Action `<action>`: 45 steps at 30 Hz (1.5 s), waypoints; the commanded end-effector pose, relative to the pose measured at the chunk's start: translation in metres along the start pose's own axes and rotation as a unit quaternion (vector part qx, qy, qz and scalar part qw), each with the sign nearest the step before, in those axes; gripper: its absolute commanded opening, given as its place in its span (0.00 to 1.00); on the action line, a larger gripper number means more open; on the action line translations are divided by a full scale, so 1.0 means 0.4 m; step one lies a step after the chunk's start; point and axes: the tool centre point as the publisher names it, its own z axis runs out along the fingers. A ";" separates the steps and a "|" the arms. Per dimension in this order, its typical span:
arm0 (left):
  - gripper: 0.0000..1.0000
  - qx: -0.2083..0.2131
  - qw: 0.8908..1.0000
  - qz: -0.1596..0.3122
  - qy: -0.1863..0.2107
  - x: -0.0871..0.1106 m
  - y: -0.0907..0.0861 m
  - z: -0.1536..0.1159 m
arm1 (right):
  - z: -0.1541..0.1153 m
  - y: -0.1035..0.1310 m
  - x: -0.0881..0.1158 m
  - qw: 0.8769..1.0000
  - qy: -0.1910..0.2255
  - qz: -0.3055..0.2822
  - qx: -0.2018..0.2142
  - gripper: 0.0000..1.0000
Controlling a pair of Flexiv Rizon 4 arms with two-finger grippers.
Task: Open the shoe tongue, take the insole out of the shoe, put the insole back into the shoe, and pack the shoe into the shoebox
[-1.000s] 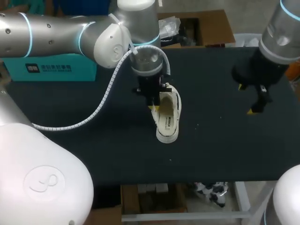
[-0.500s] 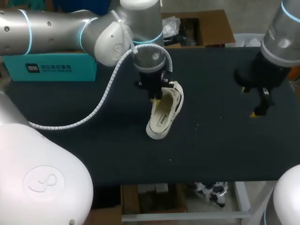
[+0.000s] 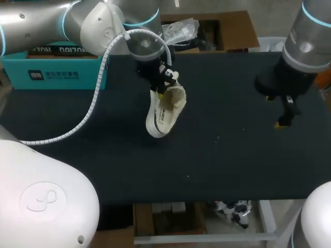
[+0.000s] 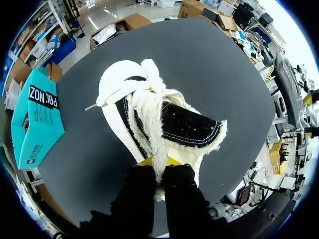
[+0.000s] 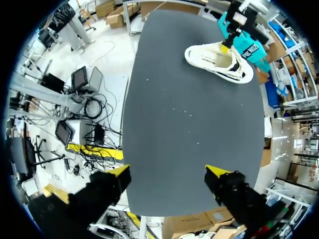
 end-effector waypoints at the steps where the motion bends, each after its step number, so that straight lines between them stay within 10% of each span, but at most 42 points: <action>1: 0.00 0.001 0.999 0.043 -0.001 -0.019 0.005 -0.079 | -0.009 -0.015 -0.015 0.999 -0.006 -0.047 -0.018 1.00; 21: 0.00 0.038 0.987 0.155 -0.026 -0.184 -0.019 -0.251 | 0.013 -0.053 -0.063 0.997 0.040 -0.063 0.016 1.00; 29: 0.00 0.049 0.965 0.248 -0.065 -0.414 -0.114 -0.389 | 0.013 -0.053 -0.063 0.997 0.040 -0.063 0.016 1.00; 36: 0.00 0.026 0.925 0.355 -0.131 -0.646 -0.148 -0.484 | 0.013 -0.053 -0.063 0.997 0.040 -0.063 0.016 1.00; 45: 0.00 0.018 0.916 0.373 -0.145 -0.959 -0.165 -0.470 | 0.013 -0.053 -0.063 0.997 0.040 -0.063 0.016 1.00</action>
